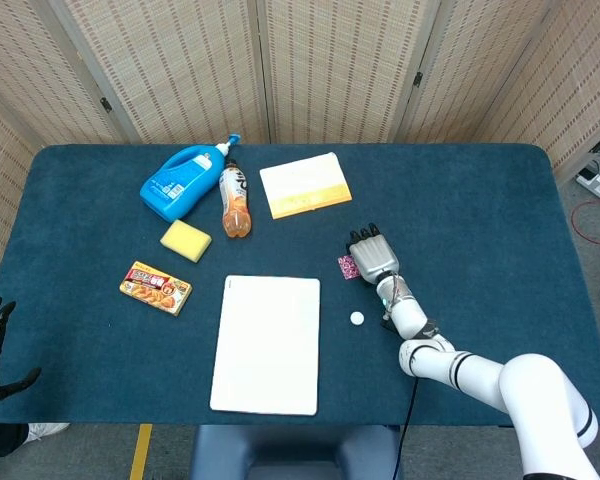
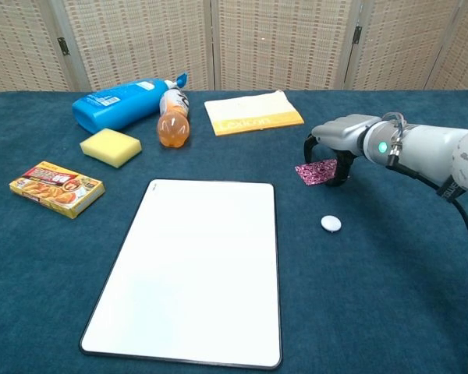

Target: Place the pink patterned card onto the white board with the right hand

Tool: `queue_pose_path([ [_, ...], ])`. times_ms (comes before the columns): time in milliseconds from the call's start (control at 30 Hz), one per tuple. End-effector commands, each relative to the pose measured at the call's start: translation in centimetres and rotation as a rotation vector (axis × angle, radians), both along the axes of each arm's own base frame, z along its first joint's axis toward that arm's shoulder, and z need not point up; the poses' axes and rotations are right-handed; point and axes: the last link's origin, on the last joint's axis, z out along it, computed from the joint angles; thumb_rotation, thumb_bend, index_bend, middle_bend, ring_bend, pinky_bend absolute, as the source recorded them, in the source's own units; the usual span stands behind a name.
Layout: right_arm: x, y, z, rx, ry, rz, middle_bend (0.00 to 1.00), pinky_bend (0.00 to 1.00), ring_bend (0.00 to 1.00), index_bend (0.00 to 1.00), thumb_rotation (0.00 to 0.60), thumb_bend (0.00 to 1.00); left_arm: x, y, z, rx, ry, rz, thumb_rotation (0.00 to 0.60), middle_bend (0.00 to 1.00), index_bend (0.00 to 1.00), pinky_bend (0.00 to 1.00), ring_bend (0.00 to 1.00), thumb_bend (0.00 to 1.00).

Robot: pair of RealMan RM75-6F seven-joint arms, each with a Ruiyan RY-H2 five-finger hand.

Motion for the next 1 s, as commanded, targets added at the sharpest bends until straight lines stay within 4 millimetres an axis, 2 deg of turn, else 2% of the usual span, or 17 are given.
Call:
queue_pose_path([
  [33,-0.07,-0.02,0.07,-0.001,0.002,-0.001,0.14,0.00,0.10,0.28,0.600,0.31,0.03,0.02,-0.03,-0.001,0.001,0.000,0.600,0.05,0.06,0.00,0.05,0.21],
  [467,-0.34,-0.24,-0.11,-0.005,0.017,-0.009,0.15,0.00,0.10,0.28,0.600,0.31,0.20,0.09,-0.09,-0.004,0.005,0.002,0.600,0.05,0.06,0.00,0.05,0.21],
  [733,-0.38,-0.30,-0.10,-0.019,0.018,-0.004,0.16,0.00,0.10,0.36,0.600,0.31,0.22,0.08,-0.15,-0.007,0.005,0.004,0.600,0.05,0.06,0.00,0.05,0.21],
  [1000,0.39,0.04,0.73,-0.013,-0.012,0.022,0.17,0.00,0.10,0.37,0.600,0.30,0.34,0.06,-0.06,-0.008,0.007,0.008,0.600,0.05,0.06,0.00,0.05,0.21],
])
